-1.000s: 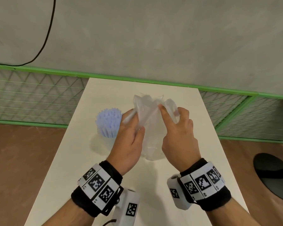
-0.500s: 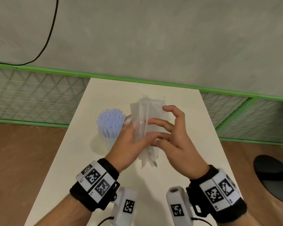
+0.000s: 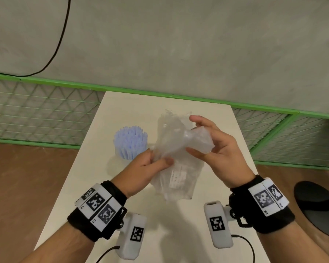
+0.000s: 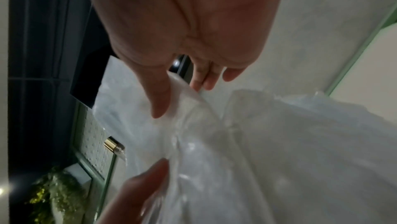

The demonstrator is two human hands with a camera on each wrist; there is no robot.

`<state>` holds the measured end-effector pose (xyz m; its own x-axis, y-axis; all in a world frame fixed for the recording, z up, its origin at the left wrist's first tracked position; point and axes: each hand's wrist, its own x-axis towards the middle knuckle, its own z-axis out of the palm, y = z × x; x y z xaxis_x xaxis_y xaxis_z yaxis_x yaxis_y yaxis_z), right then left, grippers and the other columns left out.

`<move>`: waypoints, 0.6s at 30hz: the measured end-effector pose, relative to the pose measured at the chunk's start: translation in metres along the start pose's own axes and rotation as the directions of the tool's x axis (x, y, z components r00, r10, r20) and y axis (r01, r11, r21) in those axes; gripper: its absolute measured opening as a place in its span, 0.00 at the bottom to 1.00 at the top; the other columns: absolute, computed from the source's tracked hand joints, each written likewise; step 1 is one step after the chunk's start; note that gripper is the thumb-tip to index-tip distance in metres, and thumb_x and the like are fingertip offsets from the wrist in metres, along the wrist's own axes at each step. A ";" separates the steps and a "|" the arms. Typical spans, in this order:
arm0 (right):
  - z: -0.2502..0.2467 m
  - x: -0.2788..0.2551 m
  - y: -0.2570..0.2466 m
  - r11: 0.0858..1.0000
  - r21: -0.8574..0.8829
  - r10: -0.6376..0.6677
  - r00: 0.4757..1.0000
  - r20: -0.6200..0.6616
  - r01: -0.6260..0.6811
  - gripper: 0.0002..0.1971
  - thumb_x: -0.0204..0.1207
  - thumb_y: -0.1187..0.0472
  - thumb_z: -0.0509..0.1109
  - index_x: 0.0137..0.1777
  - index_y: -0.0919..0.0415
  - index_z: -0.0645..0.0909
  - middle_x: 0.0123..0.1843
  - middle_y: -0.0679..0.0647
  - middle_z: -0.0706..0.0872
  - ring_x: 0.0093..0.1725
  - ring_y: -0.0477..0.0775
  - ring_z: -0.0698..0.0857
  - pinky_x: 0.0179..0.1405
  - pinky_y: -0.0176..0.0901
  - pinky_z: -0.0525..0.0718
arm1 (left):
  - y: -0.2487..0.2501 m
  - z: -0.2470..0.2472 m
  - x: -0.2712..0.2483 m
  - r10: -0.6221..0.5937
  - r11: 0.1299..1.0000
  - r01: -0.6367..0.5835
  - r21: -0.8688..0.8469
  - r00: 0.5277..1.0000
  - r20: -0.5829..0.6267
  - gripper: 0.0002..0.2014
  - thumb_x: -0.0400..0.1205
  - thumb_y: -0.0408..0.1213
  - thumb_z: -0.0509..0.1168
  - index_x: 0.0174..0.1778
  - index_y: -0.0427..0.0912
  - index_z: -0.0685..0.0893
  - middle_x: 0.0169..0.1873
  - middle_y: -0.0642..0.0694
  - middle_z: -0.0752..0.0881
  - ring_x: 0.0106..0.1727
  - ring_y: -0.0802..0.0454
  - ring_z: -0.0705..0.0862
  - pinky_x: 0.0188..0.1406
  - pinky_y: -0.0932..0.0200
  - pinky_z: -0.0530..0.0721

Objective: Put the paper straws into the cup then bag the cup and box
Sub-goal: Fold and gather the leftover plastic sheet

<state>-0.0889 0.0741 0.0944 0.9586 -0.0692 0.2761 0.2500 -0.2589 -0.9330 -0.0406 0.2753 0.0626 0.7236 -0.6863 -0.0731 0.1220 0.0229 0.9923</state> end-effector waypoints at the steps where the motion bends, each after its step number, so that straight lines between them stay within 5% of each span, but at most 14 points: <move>1: 0.000 0.000 -0.001 0.999 0.046 0.000 1.000 0.017 -0.001 0.20 0.68 0.58 0.79 0.61 0.57 0.85 0.73 0.49 0.79 0.74 0.52 0.76 0.72 0.64 0.76 | 0.000 -0.001 -0.001 -0.004 1.000 0.004 0.023 1.000 0.009 0.16 0.79 0.45 0.63 0.61 0.47 0.86 0.52 0.53 0.92 0.57 0.57 0.89 0.53 0.66 0.83; 3: -0.001 0.000 -0.003 0.993 0.091 0.073 0.995 0.071 -0.079 0.31 0.67 0.59 0.80 0.71 0.55 0.78 0.71 0.50 0.82 0.72 0.54 0.79 0.68 0.62 0.80 | 0.003 -0.001 -0.003 0.003 0.998 -0.005 0.065 0.999 0.036 0.18 0.81 0.44 0.62 0.65 0.46 0.84 0.56 0.52 0.91 0.60 0.58 0.88 0.56 0.66 0.83; 6: -0.005 0.000 -0.005 0.967 0.072 0.223 0.946 0.235 -0.246 0.37 0.66 0.62 0.84 0.76 0.56 0.73 0.66 0.49 0.86 0.68 0.50 0.83 0.61 0.44 0.83 | 0.010 -0.001 -0.005 0.006 0.985 -0.023 0.173 0.995 0.099 0.20 0.83 0.44 0.60 0.70 0.46 0.81 0.62 0.50 0.88 0.65 0.56 0.85 0.67 0.60 0.81; 9: -0.007 0.001 -0.010 0.979 -0.188 0.126 0.955 0.269 -0.077 0.35 0.72 0.52 0.79 0.79 0.44 0.70 0.75 0.36 0.77 0.80 0.44 0.68 0.78 0.52 0.68 | 0.015 -0.002 -0.004 -0.046 0.977 0.015 0.214 0.989 0.138 0.19 0.82 0.46 0.60 0.69 0.50 0.82 0.62 0.54 0.88 0.66 0.60 0.84 0.69 0.61 0.79; 11: -0.005 0.003 -0.015 0.977 -0.213 0.062 0.954 0.293 0.002 0.22 0.76 0.53 0.74 0.70 0.44 0.78 0.71 0.40 0.82 0.76 0.48 0.74 0.76 0.56 0.71 | 0.016 -0.001 -0.005 -0.060 0.985 0.041 0.168 0.992 0.108 0.17 0.82 0.48 0.62 0.65 0.51 0.85 0.60 0.54 0.89 0.65 0.59 0.85 0.69 0.60 0.79; 13: -0.002 0.002 -0.017 0.995 -0.097 0.035 0.955 0.293 -0.006 0.11 0.78 0.62 0.73 0.58 0.52 0.86 0.56 0.45 0.90 0.58 0.45 0.87 0.59 0.45 0.84 | 0.017 0.001 -0.007 -0.081 0.992 0.075 0.097 0.995 0.060 0.14 0.83 0.52 0.65 0.59 0.51 0.89 0.57 0.53 0.91 0.62 0.57 0.87 0.68 0.57 0.79; 15: 0.002 -0.002 -0.017 0.999 -0.048 0.014 0.952 0.305 0.001 0.11 0.72 0.63 0.73 0.44 0.43 0.90 0.41 0.34 0.90 0.44 0.31 0.86 0.45 0.29 0.82 | 0.017 0.003 -0.008 -0.105 0.994 0.104 0.043 0.994 0.031 0.14 0.82 0.55 0.67 0.54 0.52 0.91 0.54 0.52 0.92 0.59 0.56 0.89 0.66 0.54 0.80; 17: 0.006 -0.005 -0.015 1.000 -0.002 -0.017 0.942 0.335 0.018 0.23 0.69 0.71 0.71 0.44 0.36 0.90 0.45 0.31 0.90 0.48 0.30 0.86 0.48 0.27 0.82 | 0.018 0.005 -0.008 -0.102 0.995 0.101 0.015 0.994 0.041 0.15 0.83 0.51 0.64 0.59 0.51 0.90 0.58 0.47 0.91 0.62 0.51 0.88 0.70 0.46 0.81; 18: 0.007 -0.006 -0.014 0.998 0.009 -0.058 0.935 0.349 0.058 0.25 0.70 0.76 0.71 0.51 0.42 0.91 0.54 0.38 0.91 0.56 0.37 0.87 0.54 0.36 0.84 | 0.018 0.007 -0.008 -0.092 0.996 0.094 -0.012 0.993 0.072 0.16 0.86 0.46 0.59 0.65 0.48 0.87 0.63 0.44 0.88 0.66 0.47 0.86 0.72 0.43 0.79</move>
<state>-0.0973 0.0854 0.1043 0.9298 0.2862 0.2316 0.3066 -0.2534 -0.9175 -0.0488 0.2759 0.0815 0.6582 -0.7363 -0.1571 0.1970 -0.0329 0.9798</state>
